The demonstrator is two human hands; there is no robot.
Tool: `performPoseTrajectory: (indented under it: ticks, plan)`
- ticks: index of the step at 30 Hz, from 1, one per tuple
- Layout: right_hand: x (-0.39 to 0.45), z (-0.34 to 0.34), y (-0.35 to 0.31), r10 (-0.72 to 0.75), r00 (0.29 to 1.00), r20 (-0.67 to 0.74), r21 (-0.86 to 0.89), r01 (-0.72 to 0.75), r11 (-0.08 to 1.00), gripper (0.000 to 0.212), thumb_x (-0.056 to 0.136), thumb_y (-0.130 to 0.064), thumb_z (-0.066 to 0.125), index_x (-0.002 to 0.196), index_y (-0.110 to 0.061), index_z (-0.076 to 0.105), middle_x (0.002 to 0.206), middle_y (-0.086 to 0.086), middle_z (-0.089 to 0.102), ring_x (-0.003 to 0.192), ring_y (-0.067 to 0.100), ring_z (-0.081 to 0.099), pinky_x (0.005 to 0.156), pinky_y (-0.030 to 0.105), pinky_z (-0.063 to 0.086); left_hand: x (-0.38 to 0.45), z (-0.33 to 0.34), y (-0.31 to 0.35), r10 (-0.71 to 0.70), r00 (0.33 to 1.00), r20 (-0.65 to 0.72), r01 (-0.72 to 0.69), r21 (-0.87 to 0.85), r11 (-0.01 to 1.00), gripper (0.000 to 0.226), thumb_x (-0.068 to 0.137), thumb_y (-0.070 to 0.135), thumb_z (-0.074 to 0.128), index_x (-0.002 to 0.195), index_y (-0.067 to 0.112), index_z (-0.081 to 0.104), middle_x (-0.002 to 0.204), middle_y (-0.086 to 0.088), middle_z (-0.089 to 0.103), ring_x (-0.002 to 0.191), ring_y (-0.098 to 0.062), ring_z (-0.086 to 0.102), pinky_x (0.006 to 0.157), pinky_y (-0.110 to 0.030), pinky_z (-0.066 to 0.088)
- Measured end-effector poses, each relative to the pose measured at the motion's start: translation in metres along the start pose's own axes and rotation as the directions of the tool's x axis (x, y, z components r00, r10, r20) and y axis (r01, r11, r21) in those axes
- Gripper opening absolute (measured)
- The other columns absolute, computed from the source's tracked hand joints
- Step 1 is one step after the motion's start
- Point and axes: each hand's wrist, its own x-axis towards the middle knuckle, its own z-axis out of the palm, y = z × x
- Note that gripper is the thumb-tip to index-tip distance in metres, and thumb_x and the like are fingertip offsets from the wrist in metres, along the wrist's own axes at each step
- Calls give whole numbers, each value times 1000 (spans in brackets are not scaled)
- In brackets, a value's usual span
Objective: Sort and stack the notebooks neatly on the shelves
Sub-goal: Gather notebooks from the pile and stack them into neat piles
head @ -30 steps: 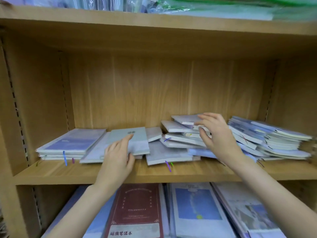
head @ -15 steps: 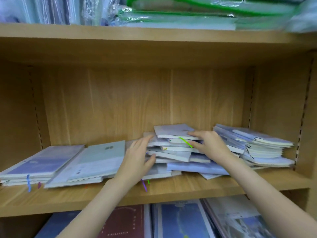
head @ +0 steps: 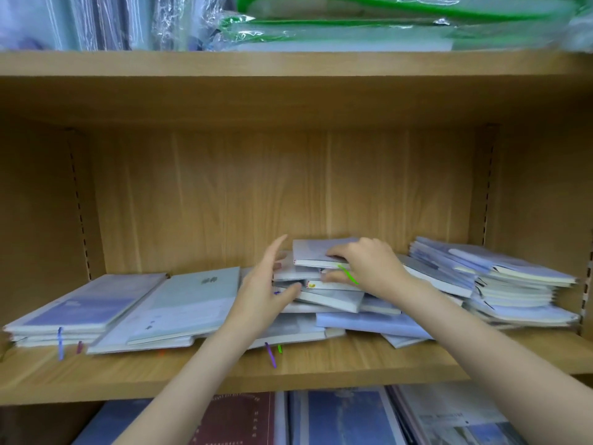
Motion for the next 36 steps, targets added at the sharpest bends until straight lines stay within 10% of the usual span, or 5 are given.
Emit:
performPoseTrajectory:
  ticks: [4, 11, 21, 29, 36]
  plan:
    - [-13, -7, 9, -36, 999, -34, 240, 43, 970, 37, 88, -39, 60, 123, -28, 60, 118, -6, 66, 110, 20, 58, 86, 30, 44, 11, 4, 3, 250, 957, -149, -217, 209, 954, 25, 85, 12, 65, 108, 21, 69, 115, 2, 62, 102, -11, 59, 88, -23, 44]
    - [-23, -26, -16, -60, 918, -393, 271, 177, 946, 30, 81, -1, 61, 100, -22, 70, 87, 6, 71, 74, 31, 65, 60, 35, 49, 0, -43, 13, 290, 830, -477, -249, 150, 957, 25, 87, 22, 57, 100, 4, 70, 94, 8, 67, 86, -5, 62, 78, -11, 45]
    - [62, -3, -223, -191, 711, -677, 216, 440, 872, 46, 66, -3, 46, 105, -7, 68, 95, 10, 71, 74, 30, 68, 57, 34, 54, -127, -186, -110, -80, 817, -572, 366, 406, 837, 36, 87, 4, 50, 123, 4, 54, 128, -10, 55, 114, -26, 54, 95, -31, 37]
    - [98, 48, -342, -359, 923, 136, 224, 325, 919, 32, 99, -33, 39, 119, -10, 50, 125, 12, 55, 115, 30, 51, 86, 35, 41, -156, -204, -161, -128, 902, -412, 398, 681, 614, 45, 83, 35, 37, 102, 12, 72, 103, -4, 71, 97, -23, 67, 94, -40, 40]
    - [99, 55, -347, -277, 959, 57, 121, 268, 956, 37, 101, -38, 30, 122, -10, 45, 125, 10, 55, 113, 28, 54, 78, 34, 43, -139, -196, -157, -258, 897, -359, 440, 674, 593, 49, 74, 37, 35, 98, 20, 74, 101, 6, 72, 88, -20, 67, 76, -59, 50]
